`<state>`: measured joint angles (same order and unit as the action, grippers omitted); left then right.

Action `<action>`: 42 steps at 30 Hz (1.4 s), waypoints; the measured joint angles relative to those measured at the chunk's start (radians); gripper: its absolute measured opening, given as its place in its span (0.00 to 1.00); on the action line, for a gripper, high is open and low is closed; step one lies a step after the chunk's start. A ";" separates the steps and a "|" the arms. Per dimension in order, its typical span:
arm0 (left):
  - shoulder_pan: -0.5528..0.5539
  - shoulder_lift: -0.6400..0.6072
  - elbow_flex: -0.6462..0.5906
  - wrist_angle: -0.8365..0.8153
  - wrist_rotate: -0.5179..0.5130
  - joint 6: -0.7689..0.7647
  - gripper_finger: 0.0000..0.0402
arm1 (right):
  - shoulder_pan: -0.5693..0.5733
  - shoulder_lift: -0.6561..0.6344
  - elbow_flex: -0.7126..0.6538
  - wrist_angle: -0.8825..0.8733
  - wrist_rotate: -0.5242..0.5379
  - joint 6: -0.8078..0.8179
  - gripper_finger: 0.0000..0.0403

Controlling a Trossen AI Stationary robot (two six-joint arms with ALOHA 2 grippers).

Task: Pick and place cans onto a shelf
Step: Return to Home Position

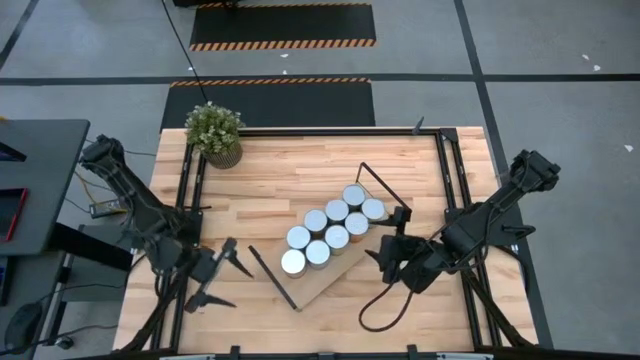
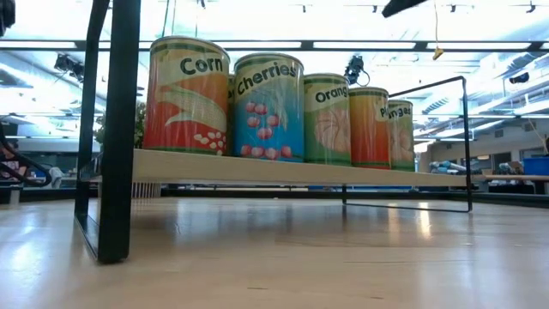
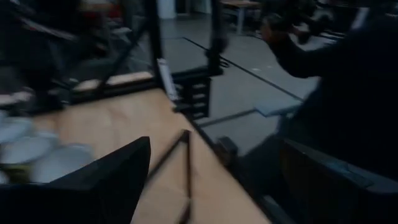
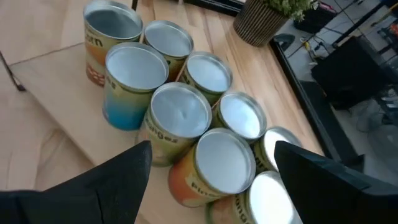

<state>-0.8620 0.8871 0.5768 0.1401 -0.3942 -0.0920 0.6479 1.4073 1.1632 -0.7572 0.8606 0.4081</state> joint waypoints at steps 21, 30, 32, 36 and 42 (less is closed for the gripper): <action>0.348 -0.384 -0.229 0.030 -0.058 0.078 0.88 | -0.048 -0.606 -0.585 0.615 -0.044 -0.277 0.86; 0.405 -0.601 -0.454 0.154 -0.066 0.078 0.88 | -0.110 -0.887 -0.731 0.638 -0.043 -0.338 0.86; 0.412 -0.647 -0.471 0.146 -0.075 0.080 0.88 | -0.125 -0.949 -0.759 0.641 -0.044 -0.358 0.86; 0.432 -0.728 -0.473 0.061 -0.091 0.096 0.88 | -0.156 -1.082 -0.820 0.654 -0.060 -0.392 0.86; 0.469 -0.852 -0.473 -0.082 -0.200 0.090 0.88 | -0.201 -1.279 -0.890 0.659 -0.090 -0.419 0.86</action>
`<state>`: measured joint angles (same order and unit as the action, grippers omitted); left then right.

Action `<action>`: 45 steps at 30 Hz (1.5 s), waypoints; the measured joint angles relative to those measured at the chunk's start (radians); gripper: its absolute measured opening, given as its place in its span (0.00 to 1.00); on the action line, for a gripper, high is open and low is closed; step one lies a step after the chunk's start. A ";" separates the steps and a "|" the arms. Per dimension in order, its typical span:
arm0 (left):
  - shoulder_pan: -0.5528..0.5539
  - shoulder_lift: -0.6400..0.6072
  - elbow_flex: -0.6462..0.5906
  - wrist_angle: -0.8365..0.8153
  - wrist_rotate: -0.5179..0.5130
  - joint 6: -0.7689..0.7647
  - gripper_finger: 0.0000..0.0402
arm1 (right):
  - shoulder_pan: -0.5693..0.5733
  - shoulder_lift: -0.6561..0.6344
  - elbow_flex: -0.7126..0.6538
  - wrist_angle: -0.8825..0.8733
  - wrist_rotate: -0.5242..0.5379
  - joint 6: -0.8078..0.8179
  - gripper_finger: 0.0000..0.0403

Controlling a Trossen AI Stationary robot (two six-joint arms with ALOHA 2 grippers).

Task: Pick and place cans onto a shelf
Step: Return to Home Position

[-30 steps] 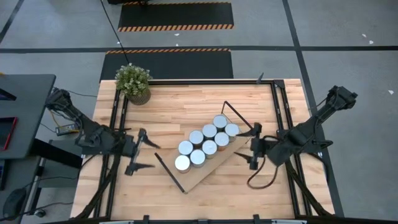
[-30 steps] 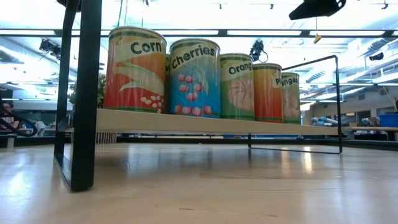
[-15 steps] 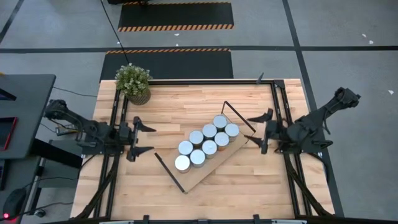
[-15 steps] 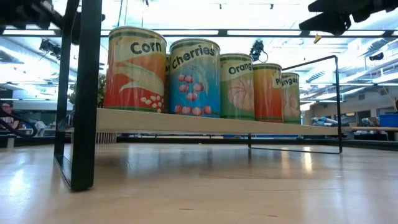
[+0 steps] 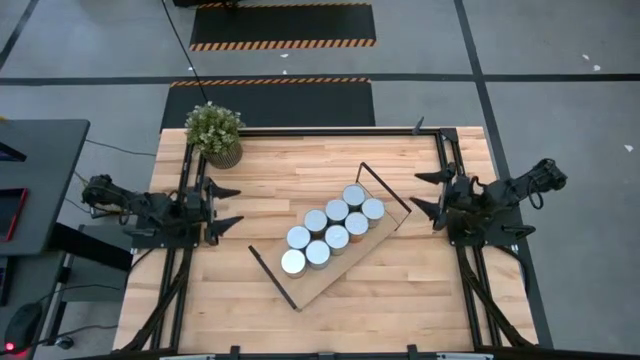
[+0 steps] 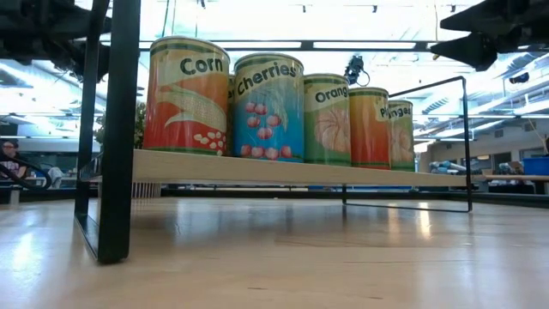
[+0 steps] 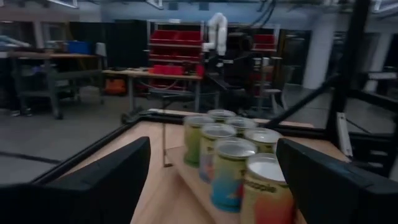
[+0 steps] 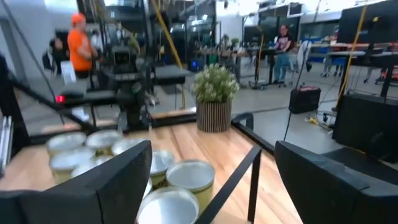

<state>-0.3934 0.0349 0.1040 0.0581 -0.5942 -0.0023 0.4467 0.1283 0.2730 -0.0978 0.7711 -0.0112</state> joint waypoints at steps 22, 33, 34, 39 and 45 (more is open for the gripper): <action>0.028 -0.031 -0.077 -0.012 0.163 0.067 0.88 | -0.133 -0.124 -0.155 0.068 -0.084 0.018 0.86; 0.026 -0.023 -0.095 0.050 0.129 0.232 0.88 | -0.204 -0.121 -0.266 0.210 -0.124 0.032 0.86; 0.026 -0.023 -0.095 0.058 0.115 0.241 0.88 | -0.205 -0.121 -0.266 0.219 -0.132 0.030 0.86; 0.026 -0.023 -0.095 0.063 0.077 0.222 0.88 | -0.208 -0.124 -0.266 0.270 -0.149 -0.032 0.86; 0.026 -0.023 -0.096 0.057 0.074 0.147 0.88 | -0.208 -0.124 -0.266 0.327 -0.297 0.008 0.86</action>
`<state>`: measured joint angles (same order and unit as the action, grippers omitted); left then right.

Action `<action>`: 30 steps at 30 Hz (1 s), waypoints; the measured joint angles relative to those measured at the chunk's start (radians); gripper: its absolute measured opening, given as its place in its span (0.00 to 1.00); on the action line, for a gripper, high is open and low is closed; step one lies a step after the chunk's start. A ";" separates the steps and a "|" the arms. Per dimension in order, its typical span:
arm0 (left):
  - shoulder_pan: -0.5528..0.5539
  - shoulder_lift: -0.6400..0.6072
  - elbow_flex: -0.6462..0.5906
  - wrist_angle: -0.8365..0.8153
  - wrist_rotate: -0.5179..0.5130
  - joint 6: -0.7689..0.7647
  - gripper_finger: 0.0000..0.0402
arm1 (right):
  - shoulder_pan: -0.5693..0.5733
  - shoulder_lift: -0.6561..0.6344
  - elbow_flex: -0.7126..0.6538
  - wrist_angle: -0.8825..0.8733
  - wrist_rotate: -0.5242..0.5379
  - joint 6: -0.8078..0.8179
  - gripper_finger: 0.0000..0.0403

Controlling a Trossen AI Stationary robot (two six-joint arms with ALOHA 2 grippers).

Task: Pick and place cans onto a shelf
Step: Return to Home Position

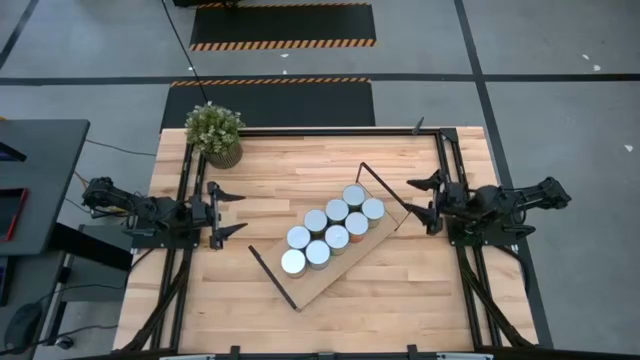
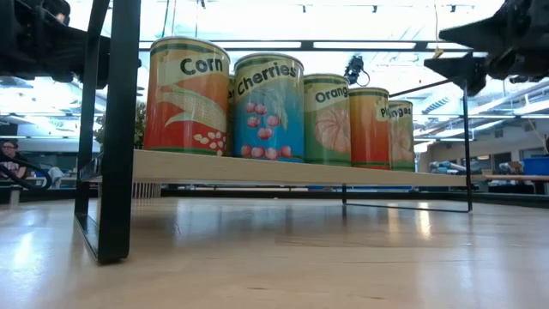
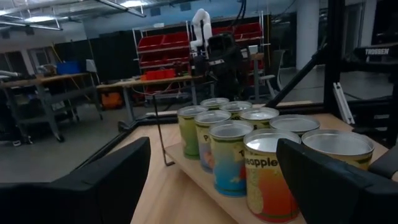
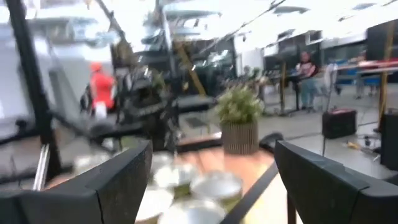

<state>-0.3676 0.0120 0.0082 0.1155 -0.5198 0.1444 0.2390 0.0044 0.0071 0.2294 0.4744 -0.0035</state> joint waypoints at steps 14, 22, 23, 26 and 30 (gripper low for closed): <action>0.000 0.000 0.000 0.000 0.000 -0.002 0.88 | 0.000 0.000 0.001 0.097 0.090 0.001 0.86; 0.000 0.000 -0.001 0.000 0.000 -0.002 0.88 | 0.000 0.000 0.001 0.097 0.090 0.001 0.86; 0.000 0.000 -0.001 0.000 0.000 -0.002 0.88 | 0.000 0.000 0.001 0.097 0.090 0.001 0.86; 0.000 0.000 -0.001 0.000 0.000 -0.002 0.88 | 0.000 0.000 0.001 0.097 0.090 0.001 0.86; 0.000 0.000 -0.001 0.000 0.000 -0.002 0.88 | 0.000 0.000 0.001 0.097 0.091 0.001 0.86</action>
